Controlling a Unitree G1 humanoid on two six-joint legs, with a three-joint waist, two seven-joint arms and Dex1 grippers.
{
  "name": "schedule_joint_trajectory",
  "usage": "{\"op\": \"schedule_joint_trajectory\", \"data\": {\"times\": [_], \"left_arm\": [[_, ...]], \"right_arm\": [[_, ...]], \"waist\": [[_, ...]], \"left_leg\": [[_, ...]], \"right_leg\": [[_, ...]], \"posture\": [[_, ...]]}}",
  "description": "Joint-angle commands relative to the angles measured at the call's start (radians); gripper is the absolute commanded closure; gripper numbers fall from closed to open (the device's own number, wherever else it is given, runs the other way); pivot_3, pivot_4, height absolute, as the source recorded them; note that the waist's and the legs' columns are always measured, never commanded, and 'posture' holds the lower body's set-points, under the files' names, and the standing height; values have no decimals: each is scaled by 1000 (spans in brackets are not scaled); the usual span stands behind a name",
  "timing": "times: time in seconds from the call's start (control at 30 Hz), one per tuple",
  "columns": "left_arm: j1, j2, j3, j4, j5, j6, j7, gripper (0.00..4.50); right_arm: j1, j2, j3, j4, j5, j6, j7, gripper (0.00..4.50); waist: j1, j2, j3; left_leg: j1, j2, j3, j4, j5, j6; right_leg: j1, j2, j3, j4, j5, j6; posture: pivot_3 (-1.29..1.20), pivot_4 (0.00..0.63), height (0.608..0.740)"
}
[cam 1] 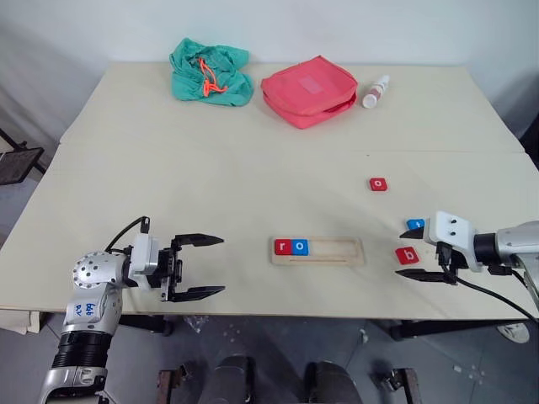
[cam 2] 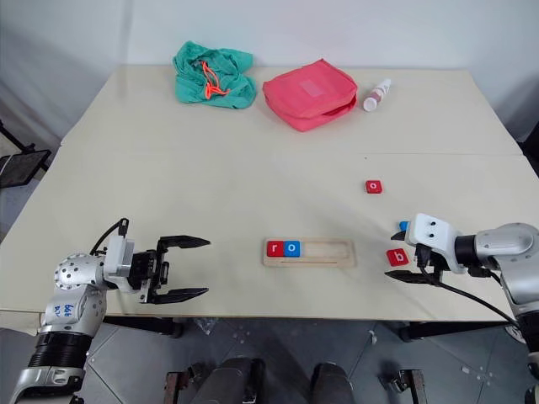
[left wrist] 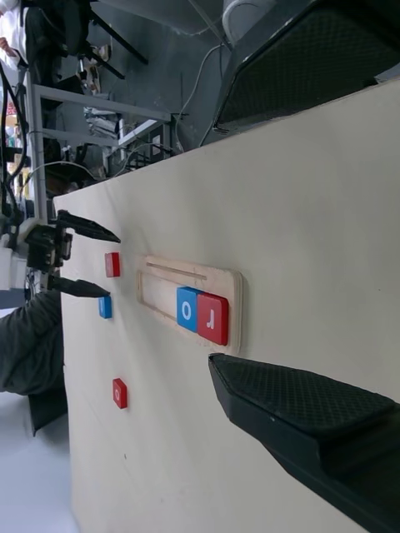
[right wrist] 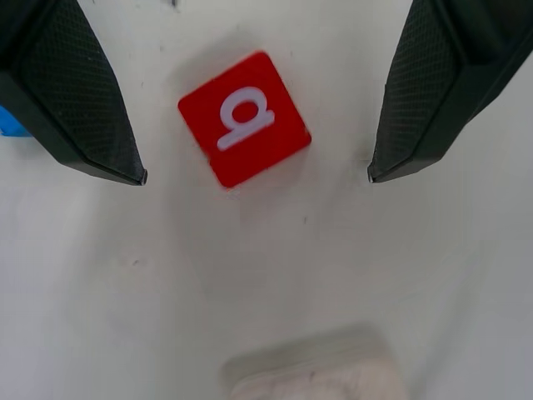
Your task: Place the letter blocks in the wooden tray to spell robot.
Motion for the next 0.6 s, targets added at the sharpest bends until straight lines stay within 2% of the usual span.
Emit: {"op": "schedule_joint_trajectory", "data": {"times": [0.03, 0.17, 0.2, 0.27, 0.5, 0.6], "left_arm": [[17, 2, 18, -51, -20, -8, 15, 0], [29, 3, 17, -77, -22, 0, 35, 0], [34, 4, 17, -84, -23, 2, 39, 0], [41, 6, 19, -93, -24, 5, 46, 0], [52, 9, 19, -111, -25, 15, 60, 0], [46, 11, 19, -102, -25, 17, 54, 0]], "right_arm": [[-47, -13, 16, 67, -35, -74, 48, 52], [-98, 0, 51, 161, -72, -147, 85, 52], [-106, 2, 57, 175, -77, -156, 89, 221], [-121, 7, 72, 209, -91, -180, 106, 636], [-145, 20, 87, 262, -103, -218, 117, 2982], [-150, 26, 67, 234, -76, -196, 113, 3033]], "waist": [[1, 0, 0], [2, 0, 0], [3, 0, 0], [3, 0, 0], [2, -1, 0], [2, -1, 0]], "left_leg": [[0, 0, -1, 0, 0, 0], [0, 0, -1, 0, 0, 0], [0, 0, -1, 0, 0, 0], [0, 0, -2, 1, 0, 0], [3, 0, -3, 2, 0, 0], [3, 0, -3, 2, 0, 0]], "right_leg": [[0, 0, 0, 0, 0, 0], [0, 0, -1, 0, 0, 0], [0, 0, -1, 0, 0, 0], [2, 0, -2, 0, 0, 0], [7, 0, -3, -3, 0, 0], [7, 0, -3, -3, 0, 0]], "posture": [[0, 150, 740], [0, 150, 740], [0, 150, 740], [0, 150, 740], [0, 150, 740], [0, 150, 740]]}}
